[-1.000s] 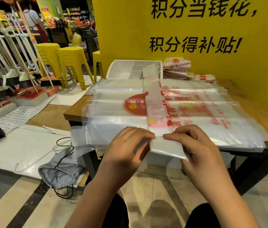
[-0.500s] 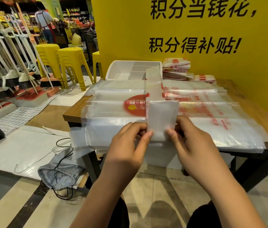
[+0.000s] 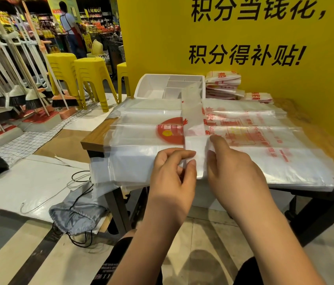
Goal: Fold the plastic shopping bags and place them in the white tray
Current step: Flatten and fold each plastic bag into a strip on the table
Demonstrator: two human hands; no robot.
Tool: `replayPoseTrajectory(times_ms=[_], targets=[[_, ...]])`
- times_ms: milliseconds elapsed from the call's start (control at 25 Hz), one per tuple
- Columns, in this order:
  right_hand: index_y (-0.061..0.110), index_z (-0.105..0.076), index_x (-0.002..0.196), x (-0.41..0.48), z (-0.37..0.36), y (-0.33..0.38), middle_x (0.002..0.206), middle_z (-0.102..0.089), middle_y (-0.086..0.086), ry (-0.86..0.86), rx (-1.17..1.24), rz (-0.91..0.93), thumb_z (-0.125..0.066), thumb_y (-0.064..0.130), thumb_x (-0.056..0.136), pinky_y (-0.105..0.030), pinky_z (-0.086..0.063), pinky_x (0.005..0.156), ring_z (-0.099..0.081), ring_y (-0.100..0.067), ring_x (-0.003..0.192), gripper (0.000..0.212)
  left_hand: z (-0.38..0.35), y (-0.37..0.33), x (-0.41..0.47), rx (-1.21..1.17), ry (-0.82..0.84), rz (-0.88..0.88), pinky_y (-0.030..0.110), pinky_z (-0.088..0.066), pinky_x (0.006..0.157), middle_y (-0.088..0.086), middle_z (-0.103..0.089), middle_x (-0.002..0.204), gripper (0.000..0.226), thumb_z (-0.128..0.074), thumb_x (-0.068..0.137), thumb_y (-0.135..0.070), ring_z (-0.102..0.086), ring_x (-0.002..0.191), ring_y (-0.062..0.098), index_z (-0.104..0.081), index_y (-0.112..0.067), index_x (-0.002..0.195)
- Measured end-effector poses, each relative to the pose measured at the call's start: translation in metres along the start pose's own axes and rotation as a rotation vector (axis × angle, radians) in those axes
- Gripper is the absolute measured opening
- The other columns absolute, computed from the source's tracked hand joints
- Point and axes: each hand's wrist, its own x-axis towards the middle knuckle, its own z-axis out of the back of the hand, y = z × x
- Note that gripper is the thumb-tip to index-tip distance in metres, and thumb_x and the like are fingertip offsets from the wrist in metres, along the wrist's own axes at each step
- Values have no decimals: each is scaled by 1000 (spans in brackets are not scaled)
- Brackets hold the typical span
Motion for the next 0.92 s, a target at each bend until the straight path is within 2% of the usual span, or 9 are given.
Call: replayPoseTrajectory(times_ms=[80, 160, 240, 360, 440, 560, 680, 760, 920], targets=[[20, -53, 115, 3, -4, -2, 85, -46, 0, -83, -71, 20, -38, 30, 97, -34, -29, 58, -54, -31, 83, 25, 0, -3, 4, 9, -7, 24, 33, -59, 77, -18, -50, 116, 16, -61, 98, -19, -59, 70, 3, -70, -26, 109], [16, -64, 107, 7, -10, -13, 98, -54, -5, -171, -87, 122, -40, 32, 96, -34, -38, 63, -54, -30, 92, 31, 0, -4, 10, 12, -5, 38, 34, -59, 76, -19, -51, 118, 15, -62, 97, -19, -59, 69, 0, -72, -20, 108], [19, -66, 119, 13, -12, -26, 128, -59, -5, -135, -84, 262, -40, 36, 99, -40, -45, 90, -52, -28, 120, 38, 2, -2, 14, 51, 22, 24, 31, -60, 78, -18, -51, 121, 17, -63, 97, -20, -60, 73, -2, -74, -15, 109], [30, -49, 143, 22, -7, -44, 153, -42, 7, 93, -74, 372, -27, 55, 99, -35, -28, 115, -33, -14, 142, 56, 12, 4, 15, 142, 116, -78, 11, -49, 81, -12, -52, 126, 23, -65, 96, -26, -58, 83, -7, -72, -15, 114], [35, -37, 150, 27, -6, -51, 158, -32, 11, 165, -98, 405, -19, 65, 95, -32, -24, 116, -25, -10, 146, 65, 24, 8, 18, 331, 210, -224, 7, -37, 92, -13, -49, 131, 35, -63, 95, -43, -50, 104, -9, -68, -22, 123], [39, -23, 155, 32, -2, -59, 163, -20, 14, 235, -153, 464, -13, 78, 88, -27, -18, 117, -17, -8, 148, 78, 40, 11, 36, 723, 389, -444, 27, -14, 116, -18, -37, 152, 62, -45, 89, -70, -20, 142, 2, -51, -36, 139], [39, -12, 157, 36, -1, -65, 165, -12, 14, 255, -216, 529, -14, 85, 83, -23, -10, 115, -12, -9, 150, 87, 46, 14, 52, 827, 530, -466, 37, 7, 122, -18, -23, 162, 76, -39, 86, -76, -6, 150, 2, -32, -39, 151], [37, -12, 158, 38, -4, -68, 165, -14, 11, 231, -251, 554, -18, 86, 83, -24, -9, 114, -15, -12, 150, 89, 47, 19, 57, 848, 527, -504, 34, 8, 121, -16, -23, 162, 79, -38, 86, -78, -8, 150, 4, -28, -39, 154], [29, -31, 155, 42, -12, -72, 158, -36, 2, 125, -269, 583, -25, 79, 89, -36, -29, 114, -36, -21, 143, 83, 44, 31, 66, 780, 444, -577, 23, -13, 113, -13, -41, 153, 71, -46, 88, -72, -29, 142, 9, -41, -34, 148]])
